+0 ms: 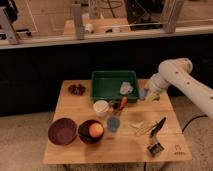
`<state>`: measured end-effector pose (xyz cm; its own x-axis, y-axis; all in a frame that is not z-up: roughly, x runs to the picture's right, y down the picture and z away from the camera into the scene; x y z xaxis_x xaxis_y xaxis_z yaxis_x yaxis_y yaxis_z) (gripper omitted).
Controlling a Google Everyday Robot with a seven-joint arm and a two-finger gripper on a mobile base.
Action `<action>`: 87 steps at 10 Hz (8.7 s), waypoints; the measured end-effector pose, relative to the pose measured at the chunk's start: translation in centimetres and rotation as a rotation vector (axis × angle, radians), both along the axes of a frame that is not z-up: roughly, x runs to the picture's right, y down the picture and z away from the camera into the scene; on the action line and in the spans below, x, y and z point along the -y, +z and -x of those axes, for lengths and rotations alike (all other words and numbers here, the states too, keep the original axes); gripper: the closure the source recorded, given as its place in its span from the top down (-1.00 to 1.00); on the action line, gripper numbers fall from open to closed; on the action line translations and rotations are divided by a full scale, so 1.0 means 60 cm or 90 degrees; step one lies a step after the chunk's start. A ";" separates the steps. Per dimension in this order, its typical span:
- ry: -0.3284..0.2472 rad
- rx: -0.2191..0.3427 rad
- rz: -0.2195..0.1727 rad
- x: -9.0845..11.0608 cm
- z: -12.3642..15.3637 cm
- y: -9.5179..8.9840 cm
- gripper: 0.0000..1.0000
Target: Wipe tray with sponge
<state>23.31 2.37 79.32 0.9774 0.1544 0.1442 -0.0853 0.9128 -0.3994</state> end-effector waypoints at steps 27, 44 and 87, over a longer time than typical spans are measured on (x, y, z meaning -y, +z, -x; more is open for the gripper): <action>-0.184 0.159 -0.033 0.079 0.359 0.184 -1.00; -0.164 0.132 -0.011 0.038 0.357 0.295 -1.00; -0.329 0.198 0.035 0.023 0.447 0.297 -1.00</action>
